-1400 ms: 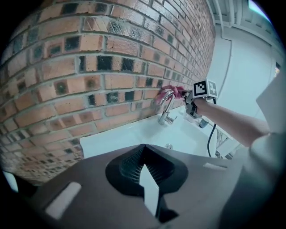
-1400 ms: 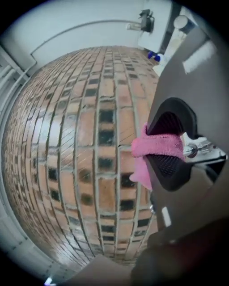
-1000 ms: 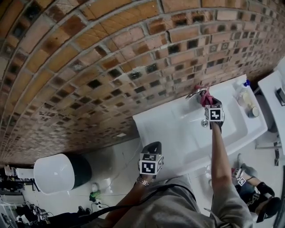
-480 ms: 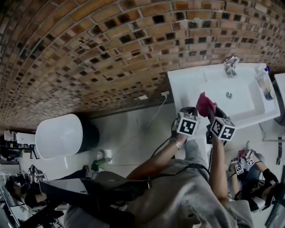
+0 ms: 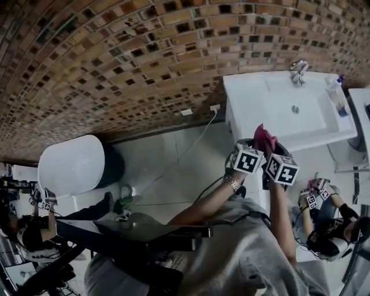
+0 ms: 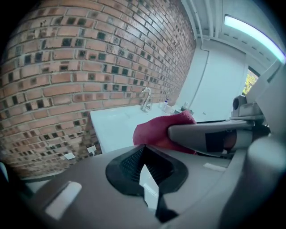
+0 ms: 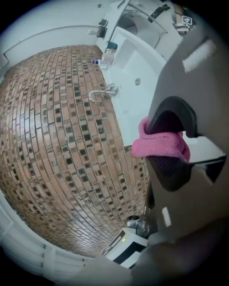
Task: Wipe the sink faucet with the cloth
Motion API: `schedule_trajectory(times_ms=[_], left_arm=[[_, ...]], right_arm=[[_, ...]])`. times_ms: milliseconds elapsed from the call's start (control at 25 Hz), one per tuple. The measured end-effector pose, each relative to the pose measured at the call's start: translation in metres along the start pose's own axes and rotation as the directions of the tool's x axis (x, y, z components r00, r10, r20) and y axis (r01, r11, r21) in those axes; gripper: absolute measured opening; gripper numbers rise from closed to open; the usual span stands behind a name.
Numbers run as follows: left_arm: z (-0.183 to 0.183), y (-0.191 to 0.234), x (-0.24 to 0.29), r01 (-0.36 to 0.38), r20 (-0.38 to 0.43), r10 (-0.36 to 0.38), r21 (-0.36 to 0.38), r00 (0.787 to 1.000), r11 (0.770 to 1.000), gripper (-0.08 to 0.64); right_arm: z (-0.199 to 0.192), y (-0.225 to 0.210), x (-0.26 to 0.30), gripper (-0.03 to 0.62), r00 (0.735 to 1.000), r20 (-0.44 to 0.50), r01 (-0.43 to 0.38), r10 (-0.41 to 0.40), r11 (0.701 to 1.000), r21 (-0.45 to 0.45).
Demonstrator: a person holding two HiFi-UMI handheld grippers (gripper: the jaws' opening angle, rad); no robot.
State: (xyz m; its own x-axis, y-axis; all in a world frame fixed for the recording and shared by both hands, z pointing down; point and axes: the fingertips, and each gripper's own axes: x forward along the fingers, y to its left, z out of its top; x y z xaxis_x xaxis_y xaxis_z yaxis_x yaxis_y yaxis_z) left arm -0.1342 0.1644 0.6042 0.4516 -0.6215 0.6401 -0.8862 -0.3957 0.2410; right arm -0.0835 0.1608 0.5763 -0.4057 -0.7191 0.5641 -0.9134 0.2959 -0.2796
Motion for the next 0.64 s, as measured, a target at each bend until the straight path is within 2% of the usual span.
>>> schedule_trajectory(times_ms=[200,400,640], left_arm=[[0.015,0.004,-0.022,-0.039,0.058,0.040,-0.008,0.998,0.999,0.014],[0.012,0.010,-0.022,-0.074,0.057,0.076,-0.040,0.996,0.996,0.014],[0.022,-0.004,-0.026,-0.082,0.095,0.085,-0.026,0.992,0.996,0.014]], right_arm=[[0.000,0.015,-0.003,0.092,0.999,0.008,-0.043,0.043,0.999,0.004],[0.005,0.020,-0.005,0.092,0.996,0.008,-0.094,0.094,0.995,-0.016],[0.009,0.015,-0.014,0.092,0.991,0.041,-0.126,0.125,0.991,0.043]])
